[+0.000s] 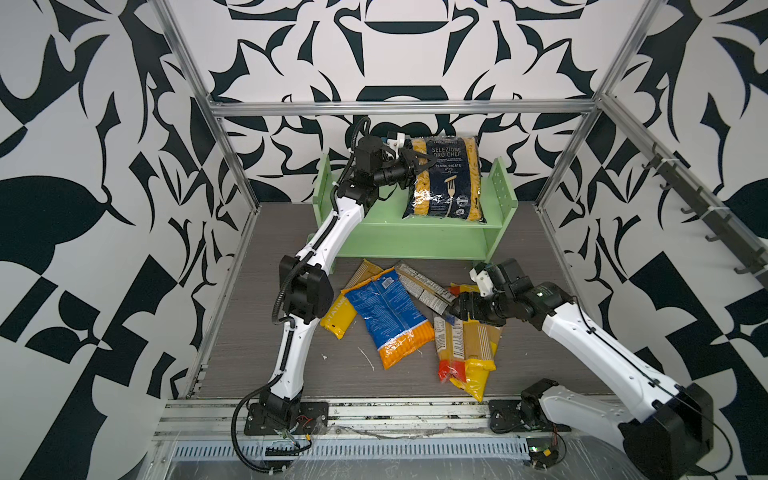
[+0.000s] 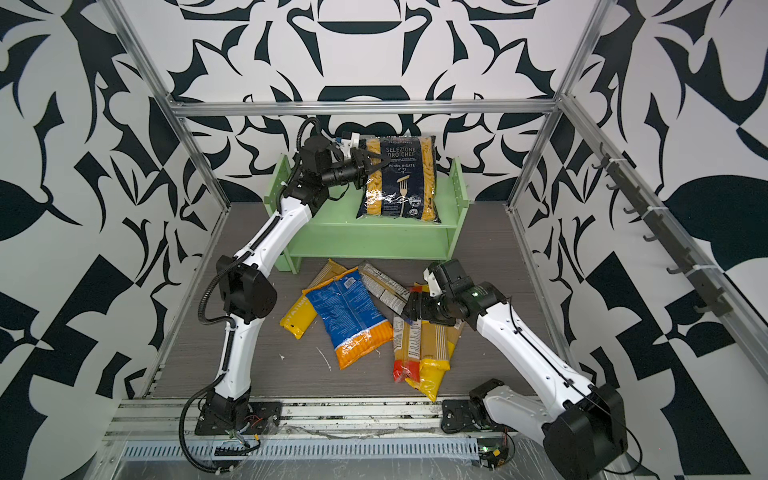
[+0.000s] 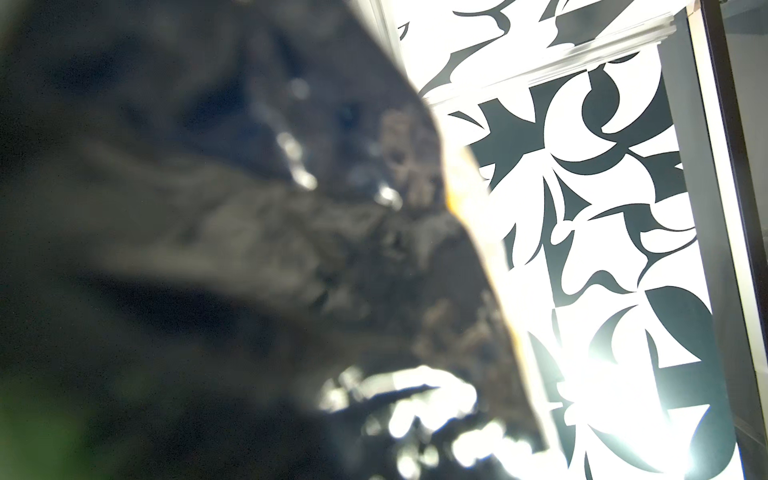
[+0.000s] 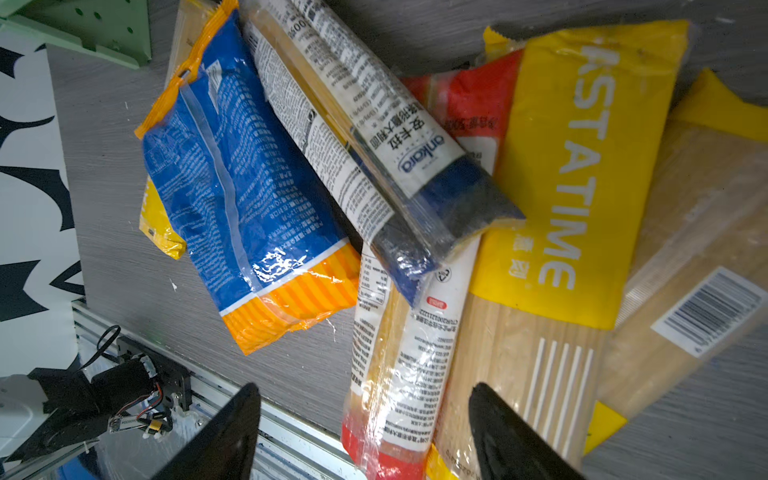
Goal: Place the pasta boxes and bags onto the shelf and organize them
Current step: 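Lower the Barilla bag onto the top shelf with the left gripper, then push the Barilla bag along the shelf with the left gripper while the right hovers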
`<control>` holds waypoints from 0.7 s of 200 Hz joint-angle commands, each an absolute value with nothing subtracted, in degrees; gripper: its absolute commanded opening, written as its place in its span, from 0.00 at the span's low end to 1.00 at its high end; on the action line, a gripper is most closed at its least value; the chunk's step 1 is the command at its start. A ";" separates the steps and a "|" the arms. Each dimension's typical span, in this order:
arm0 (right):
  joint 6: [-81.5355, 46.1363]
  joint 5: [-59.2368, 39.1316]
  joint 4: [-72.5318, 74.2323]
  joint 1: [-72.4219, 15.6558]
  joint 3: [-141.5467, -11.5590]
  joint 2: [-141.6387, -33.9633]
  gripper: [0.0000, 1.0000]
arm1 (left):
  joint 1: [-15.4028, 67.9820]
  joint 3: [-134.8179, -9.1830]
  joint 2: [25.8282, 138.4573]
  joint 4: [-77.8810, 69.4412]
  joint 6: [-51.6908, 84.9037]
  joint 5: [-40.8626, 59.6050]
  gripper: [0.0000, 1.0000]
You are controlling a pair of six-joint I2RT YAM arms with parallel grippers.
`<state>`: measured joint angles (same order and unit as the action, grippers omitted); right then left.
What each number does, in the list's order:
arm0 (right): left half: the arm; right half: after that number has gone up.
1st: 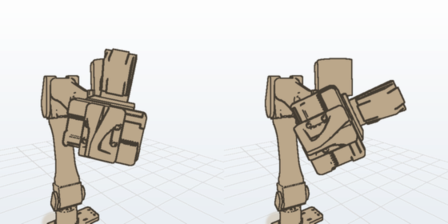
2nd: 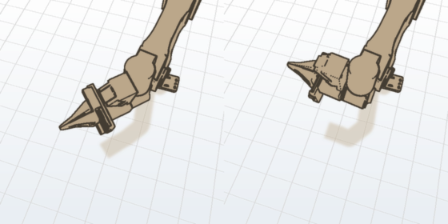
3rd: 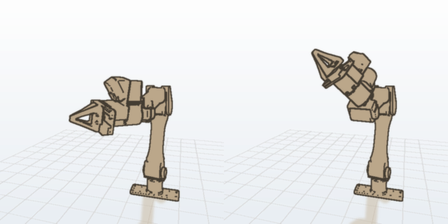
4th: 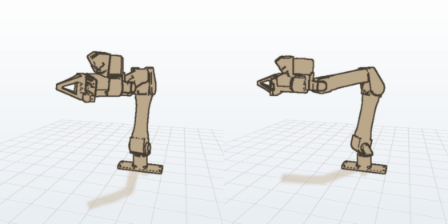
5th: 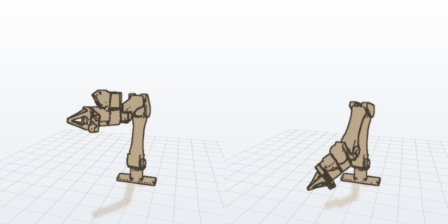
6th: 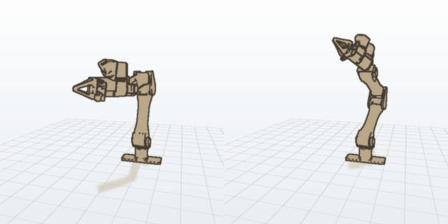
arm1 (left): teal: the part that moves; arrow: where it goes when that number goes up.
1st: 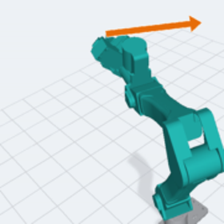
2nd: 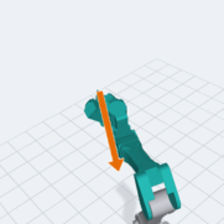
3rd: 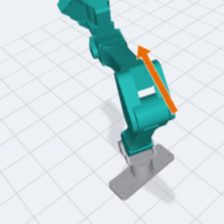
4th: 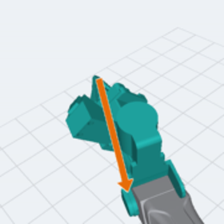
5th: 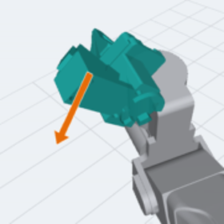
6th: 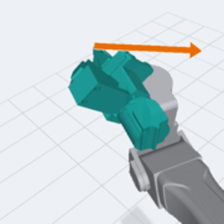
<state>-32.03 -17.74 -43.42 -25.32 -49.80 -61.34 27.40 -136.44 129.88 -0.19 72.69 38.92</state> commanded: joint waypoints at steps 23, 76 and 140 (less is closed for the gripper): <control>-33.92 -15.23 -47.38 -25.14 -48.39 -56.34 0.81 | 27.86 -141.64 130.31 -12.03 74.37 40.23 0.14; -36.19 -13.71 -49.73 -25.15 -46.41 -51.50 0.82 | 29.01 -140.45 131.79 -13.28 75.89 40.52 0.27; -36.78 -13.18 -50.53 -25.14 -45.90 -50.01 0.88 | 29.00 -140.49 131.68 -11.58 75.61 41.88 0.65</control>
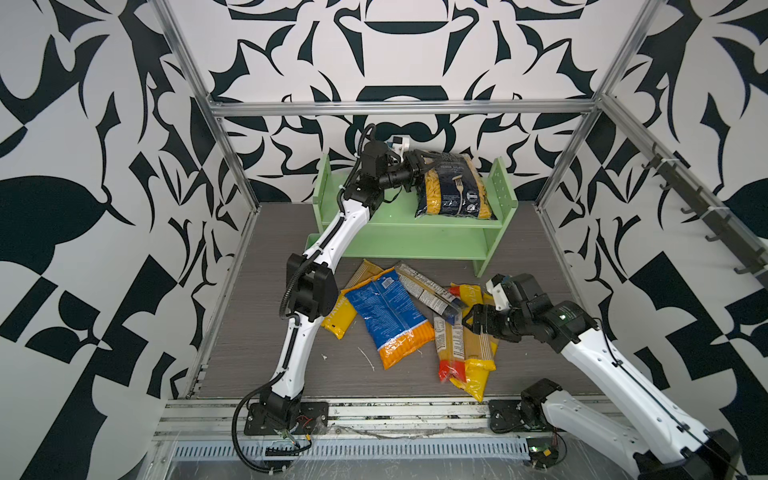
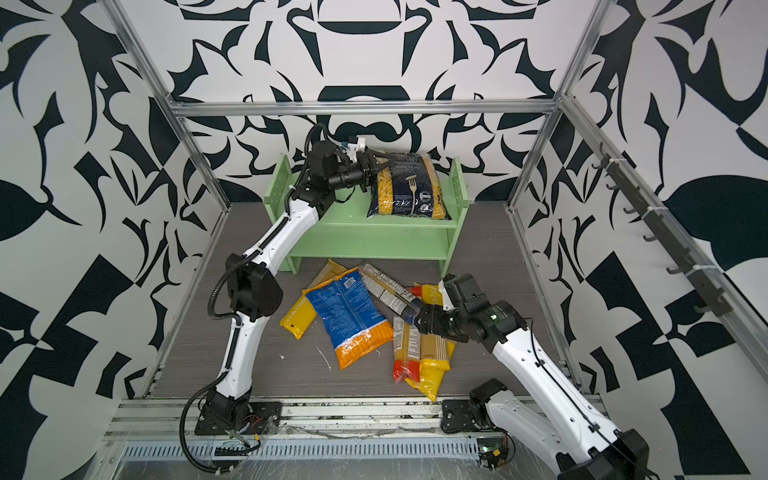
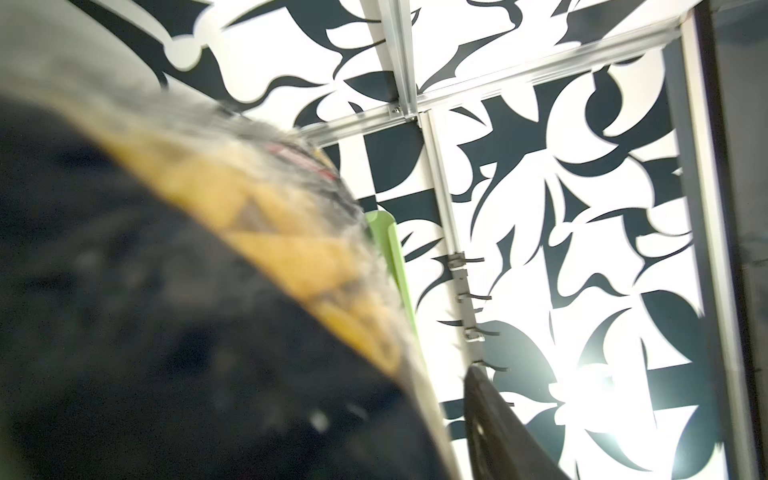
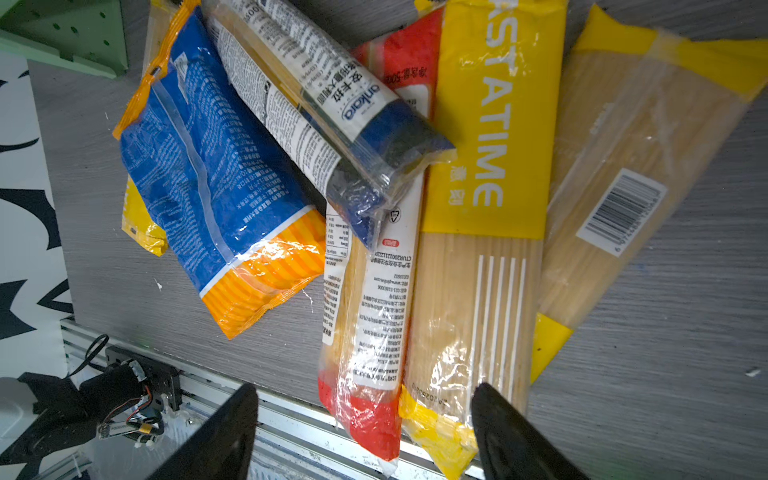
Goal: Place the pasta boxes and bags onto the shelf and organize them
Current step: 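Push the Barilla bag along the shelf with the left gripper while the right hovers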
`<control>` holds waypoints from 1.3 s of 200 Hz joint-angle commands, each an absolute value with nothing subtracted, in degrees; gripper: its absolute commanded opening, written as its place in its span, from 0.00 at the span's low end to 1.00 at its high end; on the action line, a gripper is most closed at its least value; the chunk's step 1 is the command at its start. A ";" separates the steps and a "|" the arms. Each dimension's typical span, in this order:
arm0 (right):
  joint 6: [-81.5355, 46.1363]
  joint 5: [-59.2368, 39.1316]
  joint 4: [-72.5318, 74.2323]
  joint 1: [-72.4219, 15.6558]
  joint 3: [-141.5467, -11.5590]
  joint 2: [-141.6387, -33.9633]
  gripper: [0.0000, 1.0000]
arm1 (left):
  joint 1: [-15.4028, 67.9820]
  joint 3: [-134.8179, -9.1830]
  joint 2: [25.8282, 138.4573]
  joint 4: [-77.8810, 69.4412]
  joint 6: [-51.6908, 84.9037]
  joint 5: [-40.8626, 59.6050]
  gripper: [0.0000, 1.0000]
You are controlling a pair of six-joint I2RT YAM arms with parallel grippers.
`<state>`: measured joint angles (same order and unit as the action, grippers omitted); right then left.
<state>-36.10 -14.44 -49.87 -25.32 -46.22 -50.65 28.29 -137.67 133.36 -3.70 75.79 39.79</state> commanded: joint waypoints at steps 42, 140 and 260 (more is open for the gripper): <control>-36.83 -13.32 -49.79 -25.14 -46.03 -50.54 0.90 | 28.93 -136.56 129.04 -7.81 72.74 42.98 0.81; -37.17 -13.45 -49.59 -25.14 -45.69 -50.45 0.90 | 25.81 -135.87 121.96 19.32 52.13 39.75 0.89; -38.13 -12.54 -49.89 -25.14 -46.79 -50.21 0.89 | 24.22 -137.08 121.21 25.07 49.78 37.35 0.70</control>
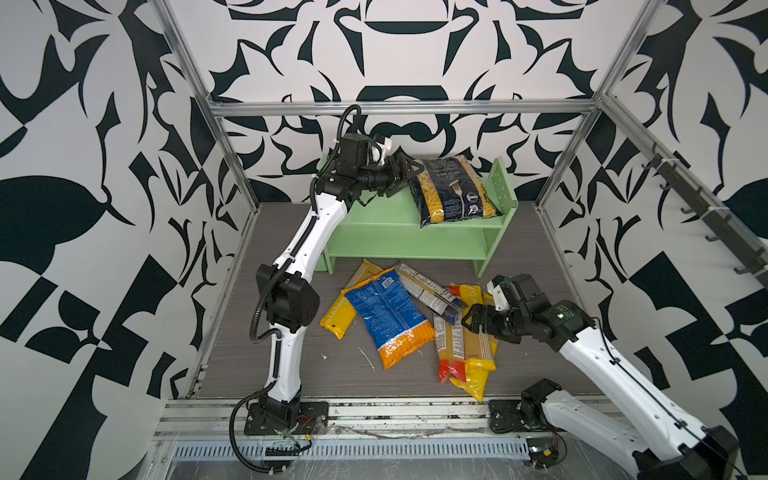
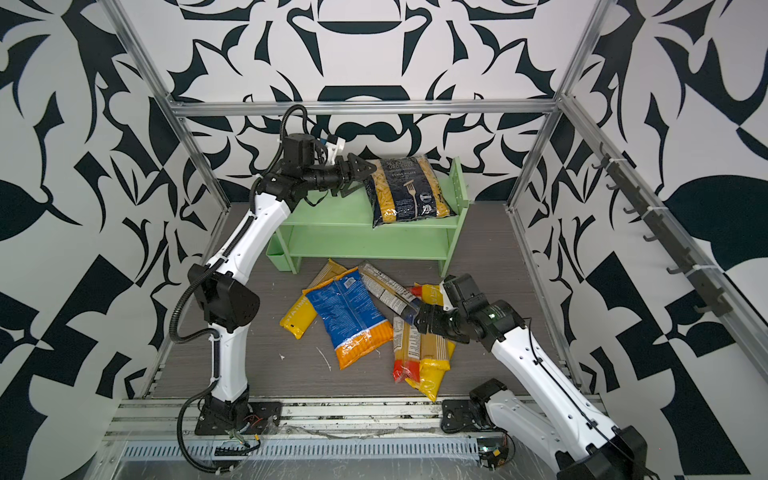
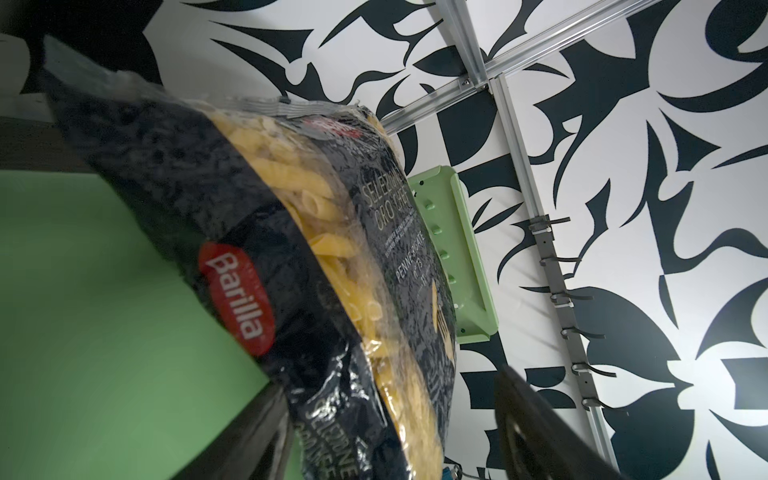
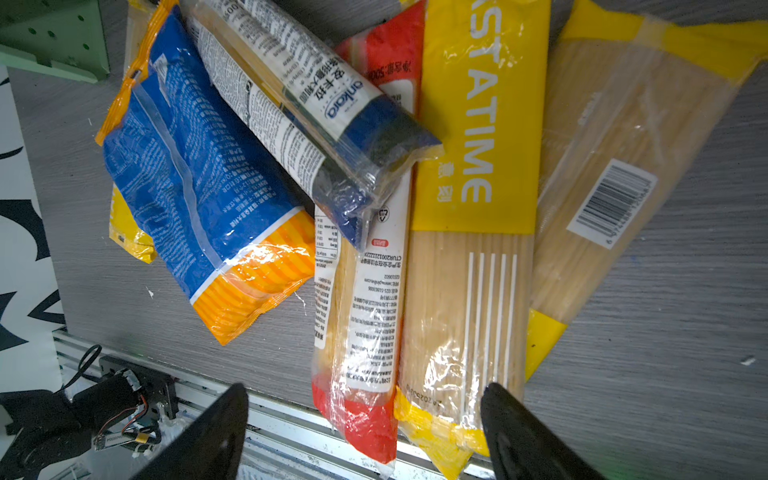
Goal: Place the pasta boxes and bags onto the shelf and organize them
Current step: 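Push the Barilla bag along the shelf with the left gripper while the right hovers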
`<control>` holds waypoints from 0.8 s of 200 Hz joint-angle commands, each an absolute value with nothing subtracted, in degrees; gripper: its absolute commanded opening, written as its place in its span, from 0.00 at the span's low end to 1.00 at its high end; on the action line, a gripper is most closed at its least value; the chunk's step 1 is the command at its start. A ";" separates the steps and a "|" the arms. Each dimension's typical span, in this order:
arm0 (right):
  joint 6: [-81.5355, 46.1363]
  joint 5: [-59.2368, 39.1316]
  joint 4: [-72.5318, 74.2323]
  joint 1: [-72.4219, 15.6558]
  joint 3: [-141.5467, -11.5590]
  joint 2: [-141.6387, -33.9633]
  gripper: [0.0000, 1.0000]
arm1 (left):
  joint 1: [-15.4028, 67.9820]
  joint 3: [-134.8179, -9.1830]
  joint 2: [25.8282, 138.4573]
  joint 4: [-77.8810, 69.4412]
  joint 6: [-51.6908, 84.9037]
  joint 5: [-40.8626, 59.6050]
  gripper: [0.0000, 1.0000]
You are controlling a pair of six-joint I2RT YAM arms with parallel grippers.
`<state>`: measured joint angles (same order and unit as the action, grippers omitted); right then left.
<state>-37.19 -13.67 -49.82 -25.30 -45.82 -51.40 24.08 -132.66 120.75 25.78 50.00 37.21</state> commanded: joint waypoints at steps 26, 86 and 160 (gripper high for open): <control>-38.37 -11.83 -51.03 -25.14 -46.82 -48.97 0.89 | 24.78 -138.26 122.42 25.82 49.66 36.99 0.64; -38.57 -11.21 -52.73 -25.14 -46.32 -47.35 0.89 | 26.83 -141.63 126.77 25.72 51.45 38.64 0.29; -38.91 -11.44 -52.62 -25.13 -45.26 -46.84 0.89 | 28.30 -141.77 128.53 25.34 52.91 41.03 0.25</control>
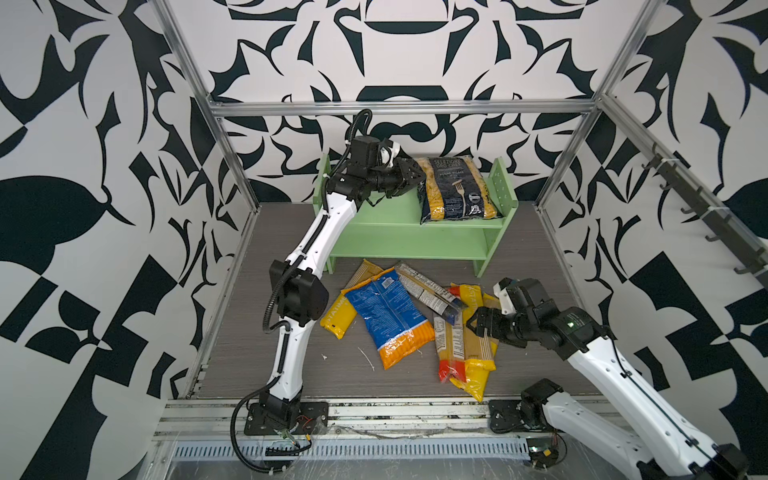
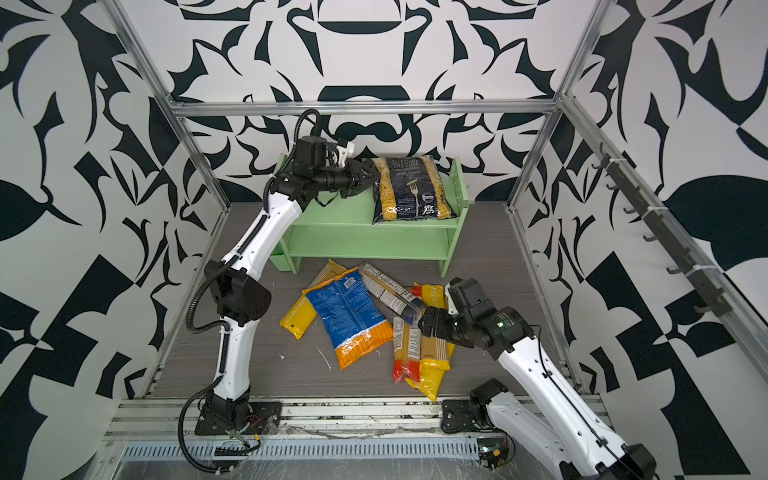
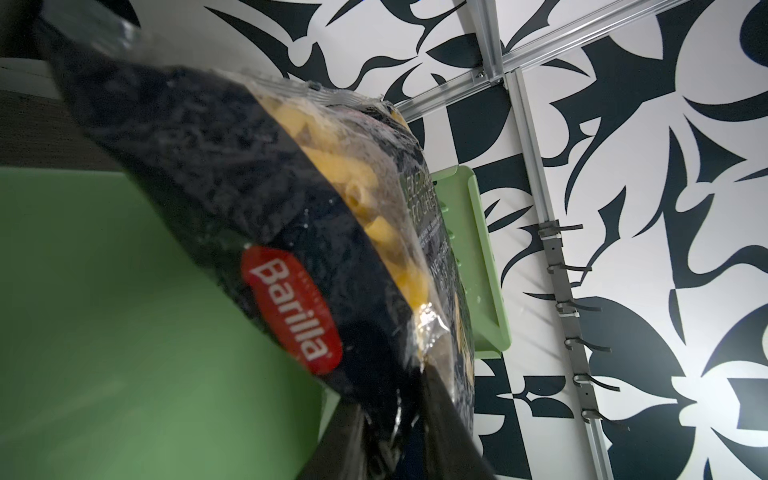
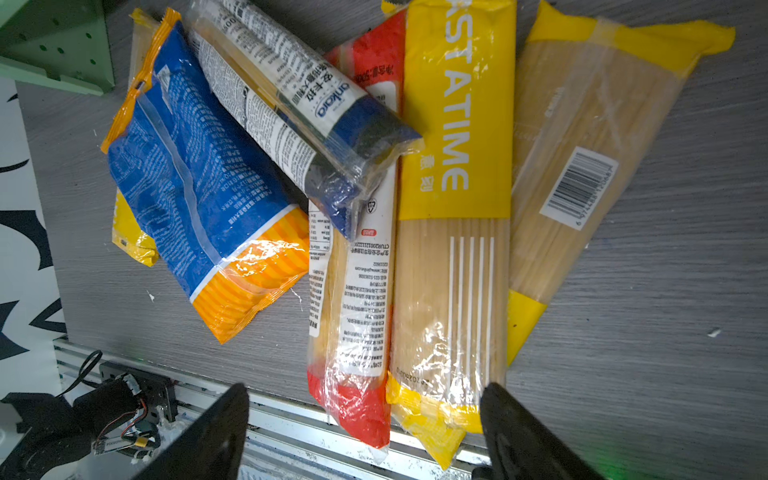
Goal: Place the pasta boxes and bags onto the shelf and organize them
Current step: 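Push the Barilla bag along the shelf with the left gripper while the right hovers, then release the Barilla bag and swing the left gripper down toward the blue bag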
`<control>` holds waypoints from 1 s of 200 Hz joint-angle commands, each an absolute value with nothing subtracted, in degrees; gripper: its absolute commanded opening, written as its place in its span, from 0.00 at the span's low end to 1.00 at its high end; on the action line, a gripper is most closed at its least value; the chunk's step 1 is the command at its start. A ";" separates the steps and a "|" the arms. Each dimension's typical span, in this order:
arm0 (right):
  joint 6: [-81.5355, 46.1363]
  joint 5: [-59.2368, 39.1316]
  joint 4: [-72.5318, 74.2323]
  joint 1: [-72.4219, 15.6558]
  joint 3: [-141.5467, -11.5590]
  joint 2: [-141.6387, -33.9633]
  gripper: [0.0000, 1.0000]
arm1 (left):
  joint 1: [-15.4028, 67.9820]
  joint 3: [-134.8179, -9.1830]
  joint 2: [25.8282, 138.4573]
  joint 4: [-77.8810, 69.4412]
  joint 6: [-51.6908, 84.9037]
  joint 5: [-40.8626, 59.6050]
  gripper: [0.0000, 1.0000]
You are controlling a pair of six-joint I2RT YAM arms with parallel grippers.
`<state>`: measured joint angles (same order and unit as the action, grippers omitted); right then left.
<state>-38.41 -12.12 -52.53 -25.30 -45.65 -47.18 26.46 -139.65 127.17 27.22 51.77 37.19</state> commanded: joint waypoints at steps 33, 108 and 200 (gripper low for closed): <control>-38.91 -11.51 -52.35 -25.14 -44.91 -46.85 0.89 | 28.74 -143.57 130.14 25.39 53.50 41.62 0.29; -38.51 -12.09 -50.85 -25.14 -44.77 -47.82 0.90 | 26.04 -138.14 121.71 38.44 42.26 32.42 0.91; -35.71 -13.37 -47.37 -25.22 -47.33 -54.54 0.92 | 23.71 -127.02 108.08 44.39 35.06 23.86 0.98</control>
